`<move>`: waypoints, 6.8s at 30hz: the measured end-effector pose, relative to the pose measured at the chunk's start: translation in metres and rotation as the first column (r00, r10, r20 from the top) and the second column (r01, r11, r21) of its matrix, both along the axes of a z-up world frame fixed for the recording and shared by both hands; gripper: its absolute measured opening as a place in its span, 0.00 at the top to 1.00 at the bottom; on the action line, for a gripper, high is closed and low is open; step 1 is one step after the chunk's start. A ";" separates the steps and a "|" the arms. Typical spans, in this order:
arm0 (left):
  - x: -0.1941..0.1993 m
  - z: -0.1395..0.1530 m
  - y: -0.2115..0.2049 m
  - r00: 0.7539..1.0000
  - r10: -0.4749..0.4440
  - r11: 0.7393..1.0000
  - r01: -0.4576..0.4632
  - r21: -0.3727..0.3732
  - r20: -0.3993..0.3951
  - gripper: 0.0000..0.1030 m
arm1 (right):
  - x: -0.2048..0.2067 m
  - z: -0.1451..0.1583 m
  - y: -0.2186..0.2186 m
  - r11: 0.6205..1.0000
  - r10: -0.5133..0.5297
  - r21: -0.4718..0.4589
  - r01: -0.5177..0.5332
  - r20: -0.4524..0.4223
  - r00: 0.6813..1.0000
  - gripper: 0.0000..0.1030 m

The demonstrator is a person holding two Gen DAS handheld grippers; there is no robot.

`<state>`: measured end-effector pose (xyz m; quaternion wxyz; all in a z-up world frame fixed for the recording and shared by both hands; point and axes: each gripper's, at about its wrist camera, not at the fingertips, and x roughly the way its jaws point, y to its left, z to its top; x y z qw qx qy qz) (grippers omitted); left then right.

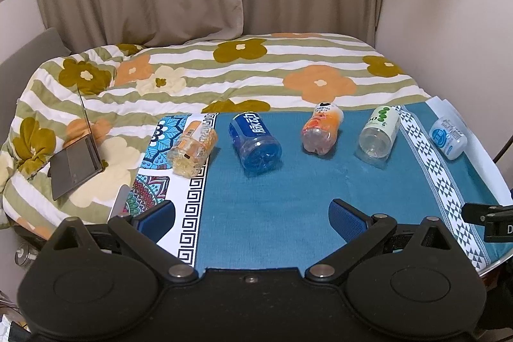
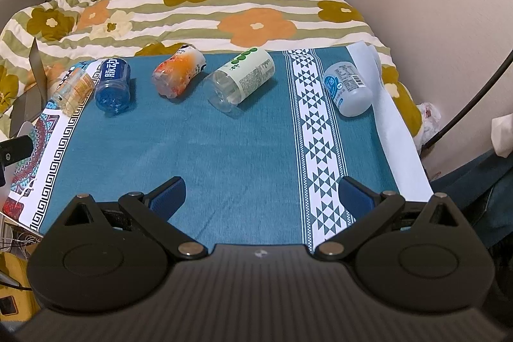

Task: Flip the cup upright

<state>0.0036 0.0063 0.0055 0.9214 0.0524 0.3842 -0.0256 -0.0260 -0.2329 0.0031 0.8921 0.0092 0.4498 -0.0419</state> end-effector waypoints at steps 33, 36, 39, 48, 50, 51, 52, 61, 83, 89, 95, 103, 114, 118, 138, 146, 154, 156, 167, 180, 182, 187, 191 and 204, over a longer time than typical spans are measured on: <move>0.003 0.000 0.000 1.000 -0.003 1.000 0.003 0.005 -0.005 0.00 | 0.001 0.000 0.000 1.000 0.001 0.002 -0.001 0.000 1.000 0.00; 0.005 0.000 0.001 1.000 -0.003 1.000 0.003 0.006 -0.011 0.00 | 0.001 0.001 -0.001 1.000 0.000 0.005 0.000 0.002 1.000 0.00; 0.007 0.000 0.000 1.000 -0.003 1.000 0.003 0.009 -0.019 0.00 | 0.005 0.006 -0.005 1.000 0.006 0.002 -0.006 0.007 1.000 0.00; 0.019 -0.006 -0.022 0.998 0.032 0.999 -0.031 0.017 -0.054 0.00 | 0.046 0.015 -0.058 0.997 0.076 -0.033 -0.075 0.026 0.997 0.00; 0.022 -0.011 -0.028 0.996 0.053 0.999 -0.052 0.010 -0.075 0.00 | 0.060 0.010 -0.073 0.993 0.111 -0.047 -0.110 0.019 0.994 0.00; 0.024 -0.014 -0.032 0.994 0.065 0.998 -0.064 0.007 -0.087 0.00 | 0.067 0.007 -0.080 0.990 0.129 -0.053 -0.128 0.019 0.992 0.00; 0.027 -0.017 -0.036 0.992 0.077 0.997 -0.077 0.004 -0.099 0.00 | 0.075 0.004 -0.089 0.988 0.147 -0.060 -0.146 0.018 0.989 0.00; 0.043 -0.042 -0.068 0.973 0.164 0.986 -0.165 0.007 -0.161 0.00 | 0.147 -0.041 -0.136 0.964 0.259 -0.057 -0.258 0.007 0.966 0.00; 0.076 -0.076 -0.098 0.949 0.216 0.976 -0.216 0.027 -0.231 0.00 | 0.213 -0.116 -0.165 0.935 0.340 -0.068 -0.349 -0.123 0.933 0.21; 0.076 -0.075 -0.095 0.954 0.199 0.980 -0.197 0.029 -0.224 0.00 | 0.208 -0.108 -0.164 0.943 0.315 -0.074 -0.323 -0.111 0.943 0.26; 0.072 -0.067 -0.086 0.962 0.172 0.985 -0.174 0.009 -0.212 0.00 | 0.190 -0.080 -0.150 0.946 0.309 -0.073 -0.315 -0.084 0.947 0.26; 0.059 -0.049 -0.066 0.979 0.099 0.995 -0.103 -0.013 -0.179 0.00 | 0.149 -0.040 -0.105 0.952 0.299 -0.049 -0.303 -0.075 0.951 0.26; 0.042 -0.040 -0.025 0.989 -0.002 1.000 -0.002 -0.024 -0.148 0.00 | 0.097 -0.039 -0.021 0.971 0.236 0.071 -0.230 -0.093 0.967 0.26; 0.037 -0.044 -0.006 0.988 -0.015 0.999 0.010 -0.032 -0.154 0.00 | 0.090 -0.055 0.009 0.975 0.197 0.126 -0.182 -0.123 0.973 0.26; 0.031 -0.064 0.044 0.978 -0.045 0.999 0.039 -0.033 -0.204 0.00 | 0.093 -0.110 0.077 0.985 0.096 0.157 -0.075 -0.134 0.986 0.24; 0.031 -0.059 0.046 0.980 -0.038 0.999 0.033 -0.030 -0.194 0.00 | 0.093 -0.110 0.075 0.986 0.079 0.153 -0.059 -0.131 0.988 0.00; 0.030 -0.052 0.039 0.982 -0.035 0.999 0.029 -0.032 -0.185 0.00 | 0.088 -0.098 0.065 0.980 0.075 0.194 -0.049 -0.127 0.989 0.00; 0.030 -0.047 0.036 0.983 -0.034 0.999 0.028 -0.034 -0.181 0.00 | 0.084 -0.089 0.060 0.978 0.079 0.201 -0.054 -0.118 0.990 0.00; 0.046 -0.019 -0.019 0.977 -0.062 0.997 0.051 -0.060 -0.202 0.00 | 0.045 -0.035 -0.008 0.980 0.146 0.149 -0.135 -0.064 0.987 0.00; 0.118 -0.043 -0.113 0.912 -0.097 0.995 0.083 -0.054 -0.399 0.02 | 0.034 -0.056 -0.087 0.981 0.162 0.125 -0.151 -0.087 0.983 0.00; 0.130 -0.052 -0.123 0.893 -0.094 0.996 0.085 -0.041 -0.440 0.06 | 0.036 -0.062 -0.094 0.979 0.171 0.132 -0.158 -0.088 0.981 0.00; 0.156 -0.080 -0.137 0.833 -0.061 0.998 0.049 -0.036 -0.549 0.12 | 0.041 -0.077 -0.102 0.967 0.213 0.164 -0.195 -0.098 0.972 0.00; 0.167 -0.095 -0.144 0.796 -0.036 0.999 0.030 -0.021 -0.605 0.15 | 0.045 -0.085 -0.108 0.960 0.225 0.194 -0.202 -0.104 0.969 0.00; 0.182 -0.120 -0.143 0.726 0.014 0.999 -0.040 -0.022 -0.687 0.36 | 0.051 -0.095 -0.120 0.943 0.237 0.265 -0.203 -0.105 0.966 0.00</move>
